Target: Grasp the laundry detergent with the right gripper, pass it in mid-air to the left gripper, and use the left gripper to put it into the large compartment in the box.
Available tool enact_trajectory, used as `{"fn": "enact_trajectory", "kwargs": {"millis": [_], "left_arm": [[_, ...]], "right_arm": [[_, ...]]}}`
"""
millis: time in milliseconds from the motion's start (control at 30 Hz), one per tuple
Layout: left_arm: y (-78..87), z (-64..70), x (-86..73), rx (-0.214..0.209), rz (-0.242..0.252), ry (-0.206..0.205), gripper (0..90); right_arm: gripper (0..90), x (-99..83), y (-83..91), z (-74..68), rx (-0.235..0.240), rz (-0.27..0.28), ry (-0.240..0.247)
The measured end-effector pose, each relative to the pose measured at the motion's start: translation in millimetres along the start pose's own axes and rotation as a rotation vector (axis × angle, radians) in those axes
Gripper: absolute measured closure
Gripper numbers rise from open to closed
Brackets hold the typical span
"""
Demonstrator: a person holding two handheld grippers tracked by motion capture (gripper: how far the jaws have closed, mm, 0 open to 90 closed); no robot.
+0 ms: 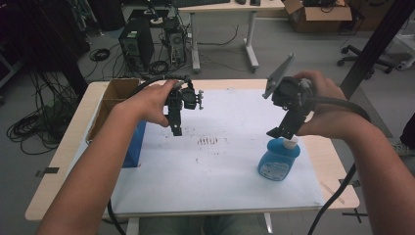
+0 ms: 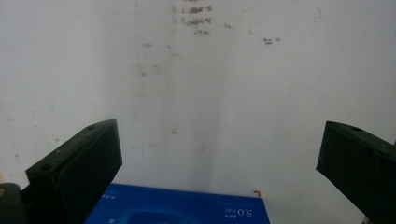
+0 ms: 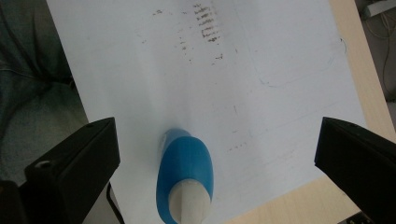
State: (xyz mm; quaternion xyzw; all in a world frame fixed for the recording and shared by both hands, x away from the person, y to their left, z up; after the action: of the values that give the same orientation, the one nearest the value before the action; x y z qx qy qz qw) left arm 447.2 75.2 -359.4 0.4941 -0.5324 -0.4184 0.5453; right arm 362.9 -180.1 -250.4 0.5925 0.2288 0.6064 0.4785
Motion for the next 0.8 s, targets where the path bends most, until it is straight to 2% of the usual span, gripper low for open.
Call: {"fn": "enact_trajectory", "kwargs": {"millis": [133, 267, 400, 800], "left_arm": [[1.2, -0.4, -2.1, 0.004, 0.003, 0.001, 0.1], [2.0, -1.6, -5.8, 0.005, -0.005, 0.002, 0.2], [1.6, -1.8, -7.2, 0.008, -0.004, 0.004, 0.2], [2.8, -0.8, -7.9, 0.008, 0.000, -0.001, 0.2]], "right_arm": [[0.0, -8.3, 11.0, 1.1, -0.010, 0.049, -0.021], [0.0, -17.9, 18.3, 1.2, -0.019, 0.072, -0.047], [0.0, -24.2, 22.1, 2.0, -0.028, 0.090, -0.061], [0.0, -47.0, 34.6, 3.2, -0.043, 0.190, -0.110]]}}
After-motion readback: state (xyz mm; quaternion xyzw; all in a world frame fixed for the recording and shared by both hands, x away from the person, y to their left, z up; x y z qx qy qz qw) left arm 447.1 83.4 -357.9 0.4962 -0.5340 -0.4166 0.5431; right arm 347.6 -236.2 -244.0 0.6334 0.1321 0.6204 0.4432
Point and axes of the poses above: each handheld gripper's, and its own axes: y roughly backward along the jaws, x roughly out of its top, z roughly to its right, the point moved 8 cm from there along -y, roughly forward along the jaws, and after that the axes turned 10 degrees about z, right-handed, at the moved point
